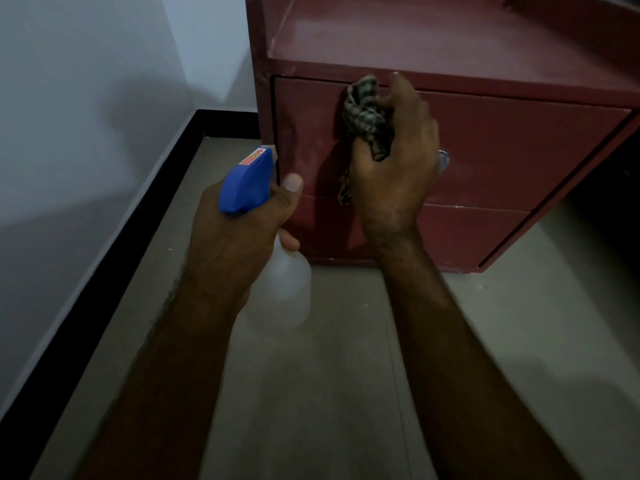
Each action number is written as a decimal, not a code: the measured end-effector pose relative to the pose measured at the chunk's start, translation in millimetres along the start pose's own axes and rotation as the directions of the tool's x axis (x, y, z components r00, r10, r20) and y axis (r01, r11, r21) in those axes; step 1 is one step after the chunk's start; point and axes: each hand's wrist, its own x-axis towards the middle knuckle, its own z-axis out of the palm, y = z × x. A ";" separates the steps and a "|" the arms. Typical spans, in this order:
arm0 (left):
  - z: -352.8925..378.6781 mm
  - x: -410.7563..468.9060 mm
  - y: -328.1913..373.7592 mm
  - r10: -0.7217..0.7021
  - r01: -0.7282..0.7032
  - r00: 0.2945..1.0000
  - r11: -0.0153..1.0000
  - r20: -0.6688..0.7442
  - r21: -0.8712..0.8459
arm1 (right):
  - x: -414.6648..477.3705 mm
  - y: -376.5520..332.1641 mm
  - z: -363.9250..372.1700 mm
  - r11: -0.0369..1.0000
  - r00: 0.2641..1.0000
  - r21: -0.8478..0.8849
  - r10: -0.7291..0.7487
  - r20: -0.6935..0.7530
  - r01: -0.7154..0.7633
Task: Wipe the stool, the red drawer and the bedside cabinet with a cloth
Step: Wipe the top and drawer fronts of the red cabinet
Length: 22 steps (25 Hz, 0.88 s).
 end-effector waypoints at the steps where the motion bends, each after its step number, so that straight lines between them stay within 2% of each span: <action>1: -1.7 0.8 0.7 0.004 -0.004 1.000 1.000 -0.008 0.000 | 3.6 3.1 -3.8 0.999 0.998 0.001 0.036 -0.059 -0.036; 4: -7.2 3.3 2.2 0.032 -0.031 0.999 0.999 -0.025 0.015 | 7.3 0.4 -4.5 0.997 0.989 -0.021 0.075 -0.126 -0.078; 11: -16.7 2.8 3.2 0.032 -0.032 0.999 0.999 -0.036 0.006 | 5.5 -23.3 18.6 0.998 0.998 0.032 -0.061 0.019 0.060; 16: -24.6 3.3 8.7 0.047 -0.045 0.998 0.998 -0.052 0.033 | 5.8 -17.0 13.4 1.000 0.991 0.006 0.024 -0.130 -0.024; 22: -34.5 5.7 9.7 0.019 -0.019 0.997 1.000 -0.075 0.006 | -1.5 -42.3 45.5 0.995 0.995 0.050 -0.084 -0.058 0.087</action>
